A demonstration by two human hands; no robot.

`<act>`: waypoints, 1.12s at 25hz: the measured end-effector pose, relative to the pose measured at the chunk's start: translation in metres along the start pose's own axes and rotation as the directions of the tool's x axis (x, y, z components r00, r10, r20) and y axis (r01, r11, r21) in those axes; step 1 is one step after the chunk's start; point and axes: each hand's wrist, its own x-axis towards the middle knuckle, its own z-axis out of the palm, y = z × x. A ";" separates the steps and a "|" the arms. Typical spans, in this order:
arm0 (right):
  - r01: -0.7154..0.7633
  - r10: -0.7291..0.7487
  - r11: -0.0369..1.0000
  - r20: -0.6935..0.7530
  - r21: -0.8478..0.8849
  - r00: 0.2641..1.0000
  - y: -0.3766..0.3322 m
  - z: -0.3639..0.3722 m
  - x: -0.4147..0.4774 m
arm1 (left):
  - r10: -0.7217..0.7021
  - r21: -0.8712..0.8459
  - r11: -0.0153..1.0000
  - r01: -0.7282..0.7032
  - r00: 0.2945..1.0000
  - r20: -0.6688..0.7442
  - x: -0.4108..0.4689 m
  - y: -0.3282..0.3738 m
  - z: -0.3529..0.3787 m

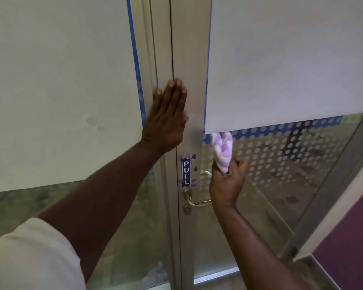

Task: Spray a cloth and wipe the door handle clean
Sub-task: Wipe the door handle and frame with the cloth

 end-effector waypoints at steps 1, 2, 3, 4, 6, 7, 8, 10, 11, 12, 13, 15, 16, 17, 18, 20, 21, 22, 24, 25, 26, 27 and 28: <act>0.000 0.002 0.999 0.043 -0.044 0.999 0.004 0.015 -0.006 | 0.004 -0.001 1.000 -0.004 1.000 -0.010 0.000 -0.001 0.001; 0.004 0.004 0.996 0.088 -0.090 0.996 0.008 0.030 -0.012 | 0.009 -0.003 1.000 -0.009 1.000 -0.020 0.000 -0.001 0.002; 0.029 -0.012 0.991 0.130 -0.132 0.991 0.010 0.042 -0.018 | 0.012 -0.005 1.000 -0.012 1.000 -0.029 0.000 -0.002 0.002; 0.076 -0.049 0.984 0.167 -0.162 0.985 0.011 0.051 -0.023 | 0.015 -0.005 1.000 -0.015 0.999 -0.038 0.000 -0.001 0.002; 0.175 -0.130 0.966 0.226 -0.191 0.965 0.013 0.062 -0.032 | 0.014 -0.001 1.000 -0.014 0.998 -0.057 0.001 -0.001 0.003; 0.209 -0.155 0.957 0.253 -0.199 0.955 0.013 0.065 -0.035 | 0.014 0.003 1.000 -0.014 0.998 -0.068 0.001 -0.001 0.004; 0.229 -0.169 0.952 0.275 -0.201 0.946 0.013 0.067 -0.038 | 0.015 0.008 1.000 -0.015 0.997 -0.078 0.001 0.000 0.004; 0.220 -0.167 0.961 0.280 -0.170 0.945 0.012 0.070 -0.043 | 0.019 0.012 1.000 -0.018 0.995 -0.093 0.000 -0.001 0.006; 0.208 -0.163 0.966 0.267 -0.151 0.950 0.011 0.072 -0.043 | 0.019 0.013 1.000 -0.017 0.995 -0.098 -0.001 -0.001 0.007; 0.208 -0.168 0.968 0.255 -0.140 0.952 0.012 0.072 -0.042 | 0.018 0.014 1.000 -0.016 0.995 -0.102 -0.001 -0.002 0.007; 0.218 -0.178 0.966 0.253 -0.141 0.951 0.015 0.073 -0.040 | 0.017 0.015 1.000 -0.015 0.994 -0.109 0.000 -0.002 0.008; 0.244 -0.193 0.956 0.275 -0.165 0.942 0.026 0.072 -0.038 | 0.015 0.015 1.000 -0.013 0.992 -0.124 0.000 -0.002 0.009; 0.251 -0.193 0.951 0.291 -0.178 0.937 0.033 0.070 -0.040 | 0.014 0.016 1.000 -0.013 0.992 -0.129 0.000 -0.002 0.010; 0.252 -0.186 0.949 0.308 -0.188 0.933 0.041 0.069 -0.044 | 0.014 0.017 1.000 -0.012 0.991 -0.131 0.000 -0.001 0.011; 0.249 -0.176 0.949 0.326 -0.196 0.929 0.049 0.067 -0.050 | 0.013 0.016 1.000 -0.011 0.991 -0.132 0.000 -0.001 0.011; 0.250 -0.166 0.946 0.353 -0.206 0.921 0.066 0.062 -0.063 | 0.009 0.014 1.000 -0.007 0.991 -0.133 0.000 -0.001 0.011; 0.257 -0.170 0.943 0.363 -0.209 0.916 0.073 0.060 -0.066 | 0.007 0.013 1.000 -0.005 0.991 -0.136 0.000 -0.001 0.011; 0.268 -0.179 0.941 0.370 -0.206 0.912 0.078 0.059 -0.069 | 0.002 0.012 1.000 0.000 0.990 -0.140 0.000 -0.001 0.011; 0.296 -0.213 0.937 0.369 -0.184 0.905 0.083 0.058 -0.069 | -0.003 0.011 1.000 0.005 0.989 -0.147 0.000 -0.001 0.011; 0.307 -0.231 0.936 0.361 -0.170 0.903 0.083 0.058 -0.068 | -0.002 0.013 1.000 0.004 0.989 -0.150 0.000 -0.001 0.011; 0.320 -0.249 0.934 0.354 -0.158 0.902 0.082 0.059 -0.067 | -0.001 0.015 1.000 0.004 0.989 -0.149 0.000 -0.001 0.010; 0.340 -0.271 0.928 0.352 -0.150 0.896 0.081 0.059 -0.064 | -0.002 0.016 1.000 0.005 0.989 -0.145 0.000 -0.001 0.010; 0.367 -0.297 0.919 0.356 -0.146 0.886 0.080 0.060 -0.061 | -0.004 0.015 1.000 0.006 0.990 -0.141 0.000 -0.001 0.010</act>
